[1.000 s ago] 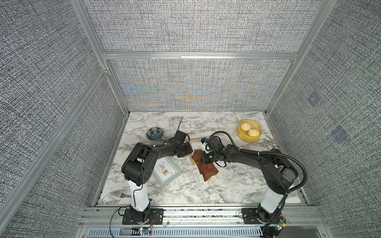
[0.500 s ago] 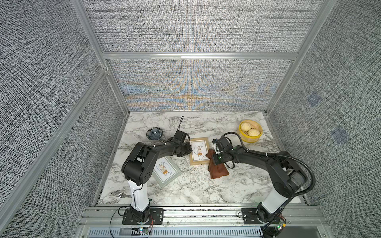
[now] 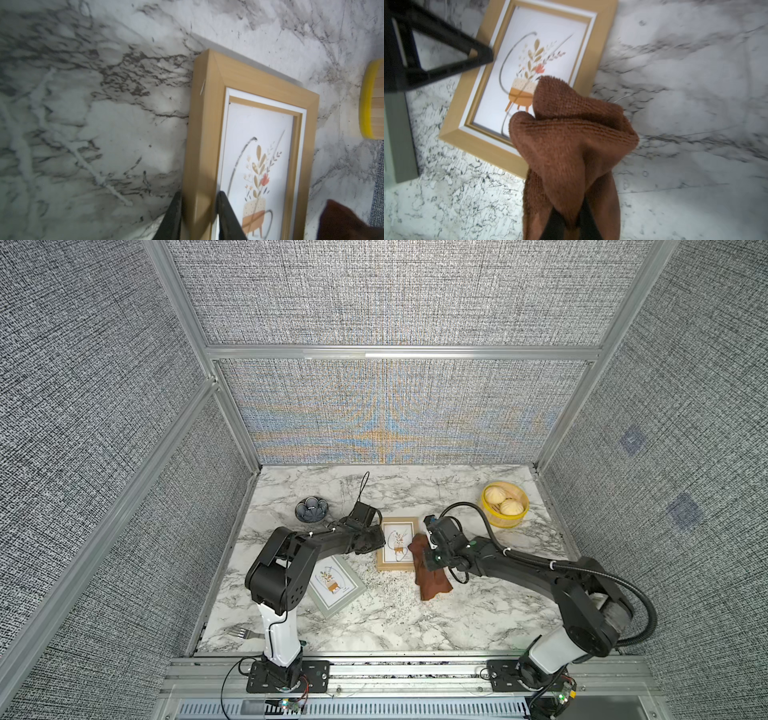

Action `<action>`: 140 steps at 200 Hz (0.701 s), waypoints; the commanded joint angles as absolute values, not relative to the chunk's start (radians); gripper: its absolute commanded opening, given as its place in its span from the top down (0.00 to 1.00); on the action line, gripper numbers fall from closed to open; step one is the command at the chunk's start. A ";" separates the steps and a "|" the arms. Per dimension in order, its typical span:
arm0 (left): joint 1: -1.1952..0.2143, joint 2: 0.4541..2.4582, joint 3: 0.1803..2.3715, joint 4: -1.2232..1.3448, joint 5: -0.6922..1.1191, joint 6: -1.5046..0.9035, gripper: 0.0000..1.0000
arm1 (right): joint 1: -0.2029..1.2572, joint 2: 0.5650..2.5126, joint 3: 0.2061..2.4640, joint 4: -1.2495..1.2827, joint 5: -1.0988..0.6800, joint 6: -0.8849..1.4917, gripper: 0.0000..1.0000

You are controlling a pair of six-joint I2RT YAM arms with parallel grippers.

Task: Wipe the picture frame with a cloth
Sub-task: Wipe the dirt from the picture frame, then adjust the cleaning item.

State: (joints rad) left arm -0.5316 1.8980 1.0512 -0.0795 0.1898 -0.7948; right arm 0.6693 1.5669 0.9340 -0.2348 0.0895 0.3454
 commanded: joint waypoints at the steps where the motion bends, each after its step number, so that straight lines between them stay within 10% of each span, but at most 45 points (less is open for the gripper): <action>1: -0.538 1.902 1.042 -0.281 0.248 -0.824 0.90 | 0.649 1.526 0.942 -0.178 0.099 0.370 1.00; 68: -0.539 1.803 1.095 -0.295 0.339 -0.804 0.62 | 0.594 1.510 1.036 -0.107 -0.021 0.391 1.00; 140: -0.540 1.707 0.979 -0.220 0.227 -0.865 0.55 | 0.592 1.628 1.152 -0.017 -0.117 0.374 1.00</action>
State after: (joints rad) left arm -0.5407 1.7481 1.0340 -0.2836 0.2573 -0.8253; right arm 0.5880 1.6009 1.1198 -0.0853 -0.0502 0.3801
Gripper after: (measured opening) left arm 0.447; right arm 0.096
